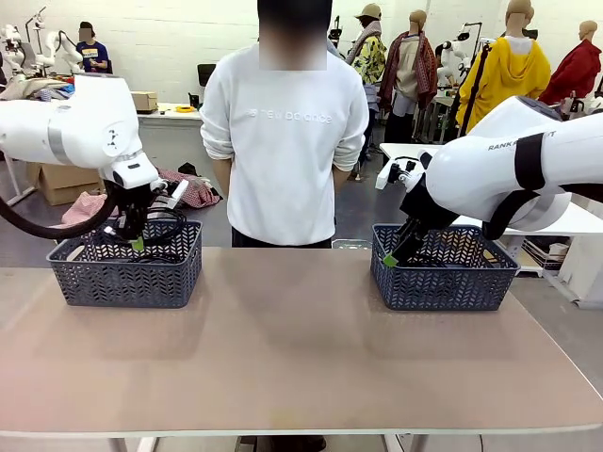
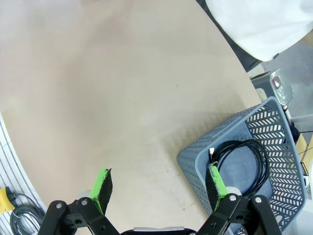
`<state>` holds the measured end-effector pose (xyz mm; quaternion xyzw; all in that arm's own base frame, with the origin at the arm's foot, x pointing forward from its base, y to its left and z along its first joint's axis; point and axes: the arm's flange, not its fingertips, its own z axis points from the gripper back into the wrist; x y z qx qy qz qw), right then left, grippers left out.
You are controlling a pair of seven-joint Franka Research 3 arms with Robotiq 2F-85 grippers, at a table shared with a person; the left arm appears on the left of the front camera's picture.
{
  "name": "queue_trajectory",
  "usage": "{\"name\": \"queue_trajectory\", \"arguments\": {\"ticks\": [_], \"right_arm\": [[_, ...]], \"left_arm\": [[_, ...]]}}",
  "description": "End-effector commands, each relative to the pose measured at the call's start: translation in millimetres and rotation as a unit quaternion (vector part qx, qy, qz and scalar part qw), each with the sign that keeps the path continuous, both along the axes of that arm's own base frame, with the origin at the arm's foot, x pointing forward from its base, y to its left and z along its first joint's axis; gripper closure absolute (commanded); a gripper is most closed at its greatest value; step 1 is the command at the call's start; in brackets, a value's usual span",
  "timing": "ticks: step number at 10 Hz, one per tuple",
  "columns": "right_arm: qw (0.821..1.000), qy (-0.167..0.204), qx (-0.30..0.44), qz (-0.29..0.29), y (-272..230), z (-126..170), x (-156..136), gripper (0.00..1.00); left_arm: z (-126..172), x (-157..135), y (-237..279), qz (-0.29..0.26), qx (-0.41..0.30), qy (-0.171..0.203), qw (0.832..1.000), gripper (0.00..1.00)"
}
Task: Organize the cables according to human instructions.
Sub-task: Pick up a bundle of cables and place it in the basket indicated by the human.
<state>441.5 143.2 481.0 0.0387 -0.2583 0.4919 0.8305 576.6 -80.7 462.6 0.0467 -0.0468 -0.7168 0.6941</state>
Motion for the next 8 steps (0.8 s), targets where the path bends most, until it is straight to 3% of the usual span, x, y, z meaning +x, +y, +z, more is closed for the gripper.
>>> {"name": "queue_trajectory", "arguments": {"ticks": [1,4,5,8], "right_arm": [[1.000,-0.001,-0.001,-0.004,0.2,0.7,-0.6,0.00],[1.000,-0.001,-0.001,-0.004,0.2,0.7,-0.6,0.00],[1.000,-0.001,-0.001,-0.004,0.2,0.7,-0.6,0.00],[1.000,-0.001,-0.001,-0.004,0.2,0.7,-0.6,0.00]], "left_arm": [[-9.7,11.5,2.4,0.022,-0.015,-0.017,0.999,1.00],[-20.0,21.2,6.3,0.037,-0.024,-0.022,0.999,1.00],[-20.2,21.6,7.7,0.043,-0.026,-0.028,0.998,0.79],[-15.6,20.1,5.4,0.048,-0.034,-0.020,0.998,0.48]]}}
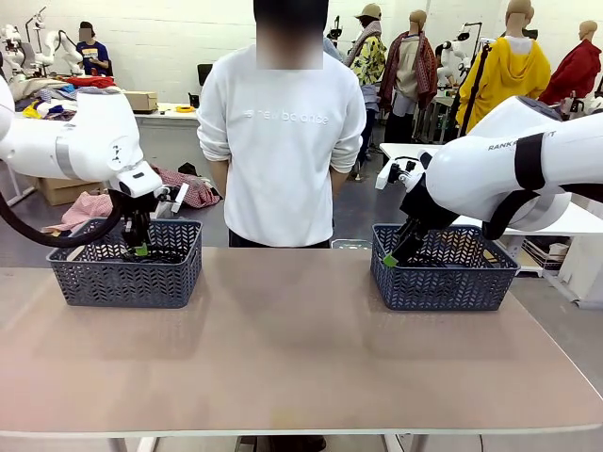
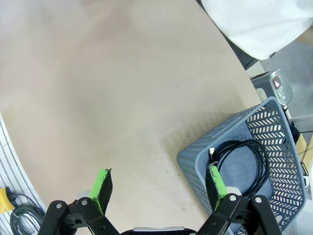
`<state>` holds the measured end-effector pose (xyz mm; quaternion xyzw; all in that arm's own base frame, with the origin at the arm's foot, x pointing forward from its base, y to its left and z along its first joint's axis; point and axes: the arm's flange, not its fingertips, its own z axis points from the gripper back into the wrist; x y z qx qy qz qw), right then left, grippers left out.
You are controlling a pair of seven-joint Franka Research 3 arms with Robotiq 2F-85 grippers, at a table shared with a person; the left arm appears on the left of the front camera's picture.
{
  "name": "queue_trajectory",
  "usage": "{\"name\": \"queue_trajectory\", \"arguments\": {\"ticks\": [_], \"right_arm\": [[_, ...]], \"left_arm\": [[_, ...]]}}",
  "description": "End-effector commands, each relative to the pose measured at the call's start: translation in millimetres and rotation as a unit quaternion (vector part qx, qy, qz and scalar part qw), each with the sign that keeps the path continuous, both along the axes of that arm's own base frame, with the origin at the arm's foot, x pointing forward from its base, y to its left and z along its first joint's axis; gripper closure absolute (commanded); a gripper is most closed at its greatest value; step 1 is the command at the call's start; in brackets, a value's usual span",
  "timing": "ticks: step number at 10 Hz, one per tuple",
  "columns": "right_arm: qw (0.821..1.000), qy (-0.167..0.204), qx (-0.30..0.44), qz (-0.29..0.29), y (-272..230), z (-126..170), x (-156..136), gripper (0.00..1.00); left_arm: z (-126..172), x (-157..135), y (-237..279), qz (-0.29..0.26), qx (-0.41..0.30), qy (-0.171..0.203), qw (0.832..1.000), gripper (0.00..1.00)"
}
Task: Organize the cables according to human instructions.
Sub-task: Pick up a bundle of cables and place it in the basket indicated by the human.
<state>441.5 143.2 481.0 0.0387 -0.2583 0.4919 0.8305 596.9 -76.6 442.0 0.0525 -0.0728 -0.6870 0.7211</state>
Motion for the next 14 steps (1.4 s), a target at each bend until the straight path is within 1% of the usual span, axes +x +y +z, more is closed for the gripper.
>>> {"name": "queue_trajectory", "arguments": {"ticks": [1,2,3,4,5,7,9,10,11,12,14], "right_arm": [[1.000,-0.001,-0.002,-0.004,0.2,0.7,-0.6,0.00],[1.000,-0.001,-0.002,-0.004,0.2,0.7,-0.6,0.00],[1.000,-0.001,-0.002,-0.004,0.2,0.7,-0.6,0.00],[1.000,-0.001,-0.002,-0.004,0.2,0.7,-0.6,0.00],[1.000,-0.001,-0.002,-0.004,0.2,0.7,-0.6,0.00],[1.000,-0.001,-0.002,-0.004,0.2,0.7,-0.6,0.00],[1.000,-0.001,-0.002,-0.004,0.2,0.7,-0.6,0.00],[1.000,-0.001,-0.002,-0.004,0.2,0.7,-0.6,0.00],[1.000,-0.001,-0.002,-0.004,0.2,0.7,-0.6,0.00],[1.000,-0.001,-0.002,-0.004,0.2,0.7,-0.6,0.00],[1.000,-0.001,-0.002,-0.004,0.2,0.7,-0.6,0.00]], "left_arm": [[8.1,-0.3,0.1,0.009,-0.018,0.005,1.000,0.40],[11.1,-0.3,-0.6,0.009,-0.022,0.008,1.000,0.29],[12.8,0.2,-1.5,0.009,-0.025,0.013,1.000,0.21],[13.7,-0.4,-1.0,0.009,-0.030,0.016,0.999,0.09],[14.5,-0.9,-1.1,0.007,-0.034,0.018,0.999,0.01],[14.0,-2.0,-1.6,0.006,-0.038,0.025,0.999,0.00],[12.6,-3.8,-2.6,0.007,-0.048,0.024,0.999,0.00],[9.5,-6.2,-0.8,0.020,-0.057,0.022,0.998,0.00],[3.2,-9.9,-3.8,0.027,-0.077,0.051,0.995,0.00],[9.5,-1.5,-6.0,0.015,-0.038,0.022,0.999,0.00],[9.5,-1.5,-6.0,0.015,-0.038,0.022,0.999,0.00]]}}
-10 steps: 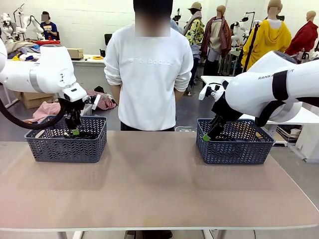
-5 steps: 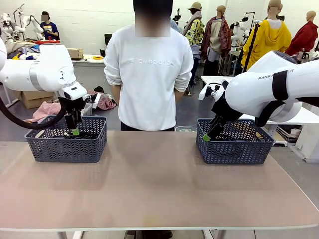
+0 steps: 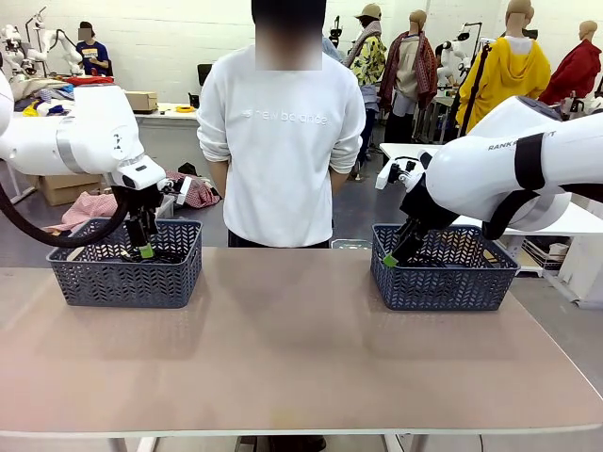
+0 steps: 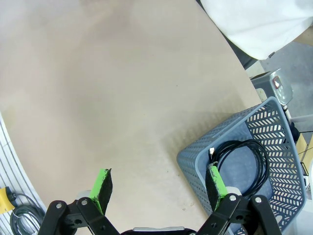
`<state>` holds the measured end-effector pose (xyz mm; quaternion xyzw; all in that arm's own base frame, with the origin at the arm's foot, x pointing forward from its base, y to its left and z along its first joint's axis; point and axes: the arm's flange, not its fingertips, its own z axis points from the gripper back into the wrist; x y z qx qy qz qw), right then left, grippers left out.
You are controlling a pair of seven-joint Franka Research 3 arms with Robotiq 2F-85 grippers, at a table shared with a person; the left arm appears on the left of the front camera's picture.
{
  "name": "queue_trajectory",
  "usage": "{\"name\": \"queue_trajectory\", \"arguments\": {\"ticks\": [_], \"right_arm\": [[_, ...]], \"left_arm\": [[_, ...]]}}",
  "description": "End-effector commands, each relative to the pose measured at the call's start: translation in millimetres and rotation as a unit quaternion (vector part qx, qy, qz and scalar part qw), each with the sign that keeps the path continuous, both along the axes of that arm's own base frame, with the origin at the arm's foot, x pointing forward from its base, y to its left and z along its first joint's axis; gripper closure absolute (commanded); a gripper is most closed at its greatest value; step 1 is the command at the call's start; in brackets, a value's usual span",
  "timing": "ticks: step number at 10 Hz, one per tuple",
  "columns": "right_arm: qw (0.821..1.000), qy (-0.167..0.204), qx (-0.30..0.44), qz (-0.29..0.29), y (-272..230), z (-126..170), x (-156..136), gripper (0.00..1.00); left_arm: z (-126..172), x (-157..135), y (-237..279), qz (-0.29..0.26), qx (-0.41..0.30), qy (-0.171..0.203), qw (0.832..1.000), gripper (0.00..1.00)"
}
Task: Organize the cables according to human instructions.
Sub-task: Pick up a bundle of cables and place it in the basket indicated by the human.
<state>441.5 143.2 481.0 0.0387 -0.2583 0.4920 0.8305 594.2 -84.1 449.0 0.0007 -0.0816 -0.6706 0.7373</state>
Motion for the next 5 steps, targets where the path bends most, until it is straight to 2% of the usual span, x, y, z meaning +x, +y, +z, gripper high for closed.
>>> {"name": "queue_trajectory", "arguments": {"ticks": [1,5], "right_arm": [[1.000,-0.001,-0.002,-0.004,0.2,0.7,-0.5,0.00],[1.000,-0.001,-0.002,-0.004,0.2,0.7,-0.5,0.00]], "left_arm": [[2.4,1.3,1.5,-0.003,0.008,-0.007,1.000,0.00],[2.4,1.3,1.5,-0.003,0.008,-0.007,1.000,0.00]]}}
